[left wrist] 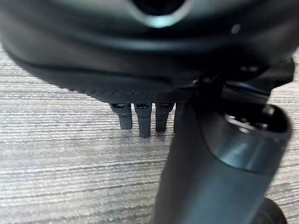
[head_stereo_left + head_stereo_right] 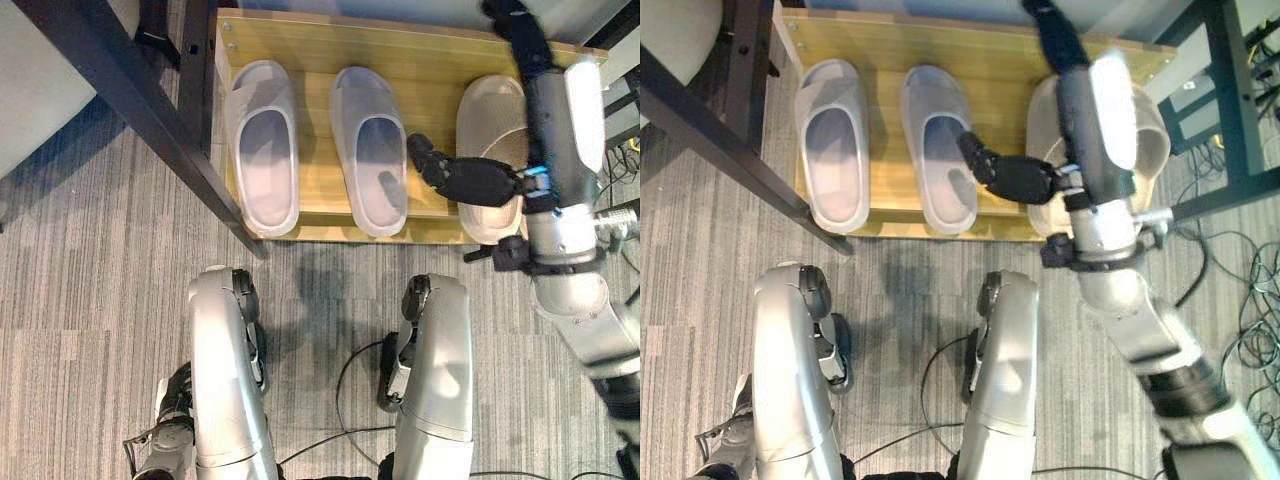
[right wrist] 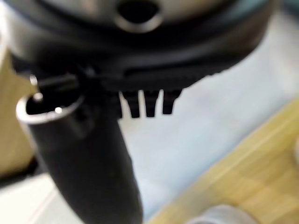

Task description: Arrange the slippers neatly on the shoe rack.

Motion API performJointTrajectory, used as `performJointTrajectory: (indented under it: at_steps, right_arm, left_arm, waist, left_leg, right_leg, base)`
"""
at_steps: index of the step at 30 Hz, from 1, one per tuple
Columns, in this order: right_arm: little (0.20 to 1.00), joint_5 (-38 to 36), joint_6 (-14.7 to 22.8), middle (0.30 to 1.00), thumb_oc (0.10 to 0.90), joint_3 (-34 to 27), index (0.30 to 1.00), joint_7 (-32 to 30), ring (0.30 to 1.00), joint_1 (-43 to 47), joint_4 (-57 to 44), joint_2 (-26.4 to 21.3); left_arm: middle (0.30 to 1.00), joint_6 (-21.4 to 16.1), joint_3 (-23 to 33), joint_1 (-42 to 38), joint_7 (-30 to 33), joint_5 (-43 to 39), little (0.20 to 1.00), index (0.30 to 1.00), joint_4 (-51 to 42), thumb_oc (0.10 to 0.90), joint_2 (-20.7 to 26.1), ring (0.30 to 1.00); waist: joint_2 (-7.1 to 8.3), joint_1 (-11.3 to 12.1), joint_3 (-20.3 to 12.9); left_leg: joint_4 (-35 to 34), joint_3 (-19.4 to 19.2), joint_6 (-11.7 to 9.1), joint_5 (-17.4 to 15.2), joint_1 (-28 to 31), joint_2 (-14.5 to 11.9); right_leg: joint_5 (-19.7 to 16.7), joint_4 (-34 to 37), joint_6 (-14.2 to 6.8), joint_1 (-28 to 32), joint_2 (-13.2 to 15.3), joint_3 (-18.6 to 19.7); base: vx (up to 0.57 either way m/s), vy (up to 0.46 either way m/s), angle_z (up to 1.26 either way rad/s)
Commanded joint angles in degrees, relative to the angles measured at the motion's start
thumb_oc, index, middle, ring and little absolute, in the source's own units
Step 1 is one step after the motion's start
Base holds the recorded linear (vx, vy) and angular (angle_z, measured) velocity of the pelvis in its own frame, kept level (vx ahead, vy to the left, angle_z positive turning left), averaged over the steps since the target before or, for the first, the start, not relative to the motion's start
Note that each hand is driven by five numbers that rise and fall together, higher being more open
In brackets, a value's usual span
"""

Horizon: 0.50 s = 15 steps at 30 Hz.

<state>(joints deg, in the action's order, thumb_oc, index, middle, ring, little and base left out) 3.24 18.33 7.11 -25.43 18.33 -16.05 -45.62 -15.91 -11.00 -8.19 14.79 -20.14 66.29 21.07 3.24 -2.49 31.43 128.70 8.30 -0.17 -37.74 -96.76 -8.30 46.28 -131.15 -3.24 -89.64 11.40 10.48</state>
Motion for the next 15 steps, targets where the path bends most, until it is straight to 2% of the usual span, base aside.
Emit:
performJointTrajectory:
  at_steps: [1, 4, 5, 9, 15]
  right_arm:
    - [0.900, -0.4, 4.8, 0.900, 0.800, -3.9, 0.900, 0.2, 0.900, 2.8, -10.3, -0.1]
    - [0.900, -1.1, 4.6, 0.900, 0.800, -2.4, 0.900, 1.4, 0.900, 1.2, -10.6, 1.6]
    - [0.900, -1.8, 4.0, 0.900, 0.800, 0.3, 0.900, 2.4, 0.900, -0.2, -9.4, 3.7]
    - [0.900, -0.3, 2.6, 0.900, 0.800, 2.1, 0.900, 0.8, 0.900, -0.9, -6.3, 6.5]
    - [0.900, -3.5, 2.1, 0.900, 0.800, 4.2, 0.900, -0.5, 0.900, -1.5, -2.3, 10.6]
  left_arm:
    - [0.900, -1.4, -2.1, 2.5, 1.5, 1.9, 0.900, 0.900, 0.9, 0.800, -2.1, 0.900]
    - [0.900, -1.3, -2.2, 2.6, 1.7, 2.2, 0.900, 0.900, 0.8, 0.800, -2.4, 0.900]
    - [0.900, -1.2, -2.4, 2.4, 2.2, 2.3, 0.900, 0.900, 0.4, 0.800, -2.7, 0.900]
    - [0.900, -1.2, -3.0, 2.6, 3.0, 2.1, 0.900, 0.900, -0.2, 0.800, -2.9, 0.900]
    - [0.900, -0.6, -3.6, 3.0, 3.8, 1.9, 0.900, 0.900, -0.3, 0.800, -2.9, 0.900]
  waist:
    - [0.86, 2.6, -1.6]
    - [0.89, 2.5, -1.6]
    - [0.77, 2.4, -1.6]
    - [0.66, 2.5, -1.6]
    - [0.50, 2.5, -1.6]
  left_leg:
    - [-1.9, 4.6, 4.6, -8.2, 6.8, 2.6]
    - [-2.0, 4.6, 4.7, -8.3, 6.8, 2.6]
    - [-2.1, 4.5, 4.6, -8.1, 6.8, 2.6]
    - [-2.5, 4.4, 4.5, -7.8, 6.8, 2.6]
    - [-3.1, 4.1, 4.6, -7.6, 6.8, 2.6]
  right_leg:
    - [-3.5, 2.0, 8.9, -0.3, -1.3, 6.5]
    - [-3.4, 2.2, 9.1, -0.3, -1.2, 6.4]
    - [-3.3, 2.3, 9.2, -0.3, -1.2, 6.4]
    - [-3.7, 2.5, 9.1, -0.3, -1.4, 6.4]
    - [-4.0, 2.9, 9.2, -0.3, -1.5, 6.3]
  base:
    - [0.00, 0.000, 0.00]
    - [0.00, 0.000, 0.00]
    - [0.00, 0.000, 0.00]
    - [0.00, 0.000, 0.00]
    - [0.00, 0.000, 0.00]
